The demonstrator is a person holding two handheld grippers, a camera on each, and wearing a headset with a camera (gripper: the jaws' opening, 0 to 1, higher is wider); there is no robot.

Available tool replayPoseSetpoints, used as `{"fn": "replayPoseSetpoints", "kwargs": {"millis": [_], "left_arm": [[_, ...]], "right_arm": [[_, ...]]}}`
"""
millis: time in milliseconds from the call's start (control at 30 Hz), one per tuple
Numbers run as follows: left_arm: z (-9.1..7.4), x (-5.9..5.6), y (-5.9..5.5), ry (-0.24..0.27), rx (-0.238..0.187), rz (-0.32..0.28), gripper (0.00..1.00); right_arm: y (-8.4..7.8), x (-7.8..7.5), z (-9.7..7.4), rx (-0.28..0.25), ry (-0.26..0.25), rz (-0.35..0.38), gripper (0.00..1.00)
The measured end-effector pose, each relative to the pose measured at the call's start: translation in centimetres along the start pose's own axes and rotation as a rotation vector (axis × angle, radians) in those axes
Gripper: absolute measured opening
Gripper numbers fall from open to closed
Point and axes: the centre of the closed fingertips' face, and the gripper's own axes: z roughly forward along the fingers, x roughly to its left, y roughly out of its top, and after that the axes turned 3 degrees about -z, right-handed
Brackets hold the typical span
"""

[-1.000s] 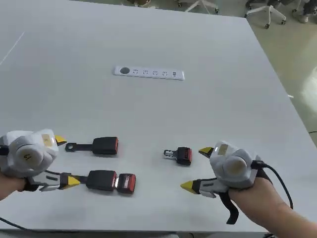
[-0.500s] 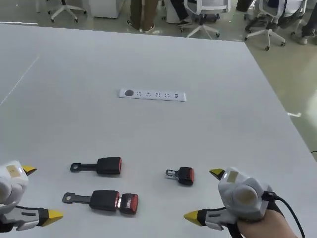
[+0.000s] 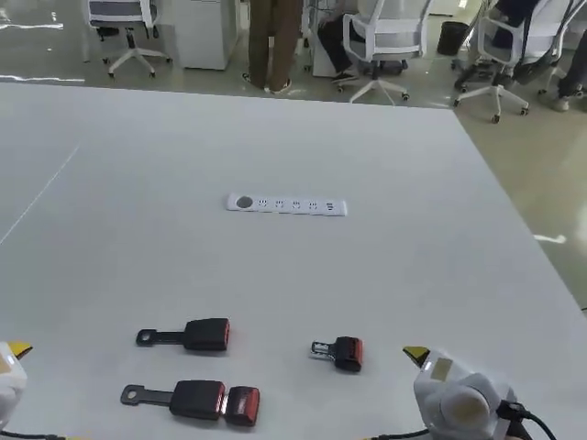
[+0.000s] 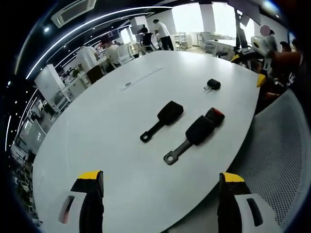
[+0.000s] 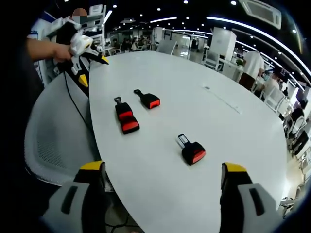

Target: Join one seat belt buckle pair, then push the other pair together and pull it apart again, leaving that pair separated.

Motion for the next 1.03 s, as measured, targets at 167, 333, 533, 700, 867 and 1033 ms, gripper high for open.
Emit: {"fn": "replayPoseSetpoints", "kwargs": {"millis": [167,333,533,700,867,1033], "left_arm": [[-0.4,0.0,-0.5,0.005,0.004,-0.015,1.00],[-0.6,0.0,-0.9,0.009,0.006,-0.031,1.00],[-0.8,-0.1,-1.0,0.007,0.005,-0.026,1.00],[-0.8,-0.2,-0.9,0.008,0.003,-0.023,1.00],[-0.9,-0.4,-0.8,0.011,-0.002,-0.025,0.99],[-0.9,-0.6,-0.8,0.012,-0.004,-0.023,0.99]], "right_arm": [[0.0,0.3,0.2,0.010,0.001,0.008,1.00],[-0.4,0.7,0.1,0.024,0.006,0.003,1.00],[-0.6,0.6,-0.1,0.025,-0.013,0.005,1.00],[-0.7,1.0,-0.2,0.028,-0.011,0.003,1.00],[-0.8,1.1,-0.3,0.027,-0.009,0.005,1.00],[-0.7,0.9,-0.4,0.025,-0.008,0.012,0.98]]}}
